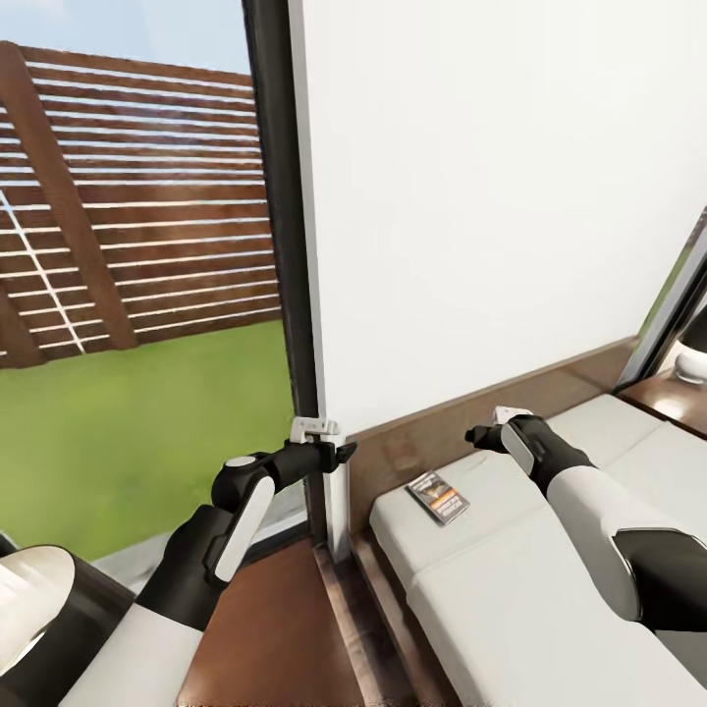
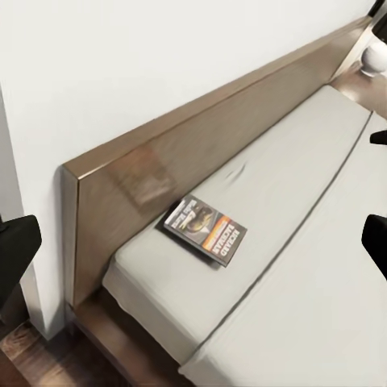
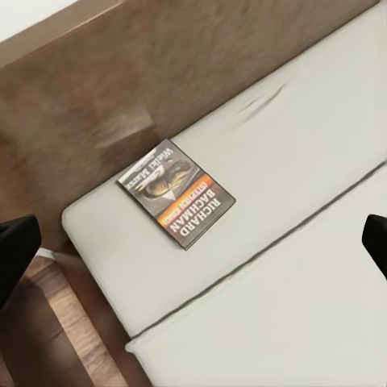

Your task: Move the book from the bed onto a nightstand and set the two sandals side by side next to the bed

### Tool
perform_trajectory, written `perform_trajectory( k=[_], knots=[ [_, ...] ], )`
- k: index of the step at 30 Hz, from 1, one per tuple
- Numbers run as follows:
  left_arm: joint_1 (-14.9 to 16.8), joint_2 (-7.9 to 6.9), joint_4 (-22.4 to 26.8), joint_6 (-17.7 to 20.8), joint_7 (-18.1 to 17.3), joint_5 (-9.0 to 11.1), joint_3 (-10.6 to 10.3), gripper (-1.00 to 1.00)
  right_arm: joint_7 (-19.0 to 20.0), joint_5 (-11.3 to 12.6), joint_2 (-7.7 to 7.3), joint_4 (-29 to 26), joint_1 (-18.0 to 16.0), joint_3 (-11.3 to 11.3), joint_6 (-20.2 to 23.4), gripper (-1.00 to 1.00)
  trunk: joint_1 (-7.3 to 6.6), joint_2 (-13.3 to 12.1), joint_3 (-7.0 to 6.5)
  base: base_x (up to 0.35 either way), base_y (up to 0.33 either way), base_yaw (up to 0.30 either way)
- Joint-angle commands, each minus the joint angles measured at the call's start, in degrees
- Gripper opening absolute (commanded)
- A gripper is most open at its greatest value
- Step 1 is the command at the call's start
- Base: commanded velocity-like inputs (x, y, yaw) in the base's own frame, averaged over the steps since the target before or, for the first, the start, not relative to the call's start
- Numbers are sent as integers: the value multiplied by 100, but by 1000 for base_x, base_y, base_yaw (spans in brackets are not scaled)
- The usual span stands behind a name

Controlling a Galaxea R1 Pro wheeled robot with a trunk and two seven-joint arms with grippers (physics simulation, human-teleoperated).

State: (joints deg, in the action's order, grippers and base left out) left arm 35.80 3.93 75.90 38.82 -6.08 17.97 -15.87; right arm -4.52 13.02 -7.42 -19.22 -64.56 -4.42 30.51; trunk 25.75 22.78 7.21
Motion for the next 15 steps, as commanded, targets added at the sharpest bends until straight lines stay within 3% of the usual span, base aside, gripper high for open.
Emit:
perform_trajectory(
  k=[1,15],
  knots=[
    [5,2,4,29,-16,2,5,100,-41,60,-5,-11,-4,-44,27,100,3,13,22,0,0,0],
    [5,2,-3,21,-16,-4,4,100,-41,60,-30,-12,-4,-50,26,100,3,13,152,0,0,0]
  ],
)
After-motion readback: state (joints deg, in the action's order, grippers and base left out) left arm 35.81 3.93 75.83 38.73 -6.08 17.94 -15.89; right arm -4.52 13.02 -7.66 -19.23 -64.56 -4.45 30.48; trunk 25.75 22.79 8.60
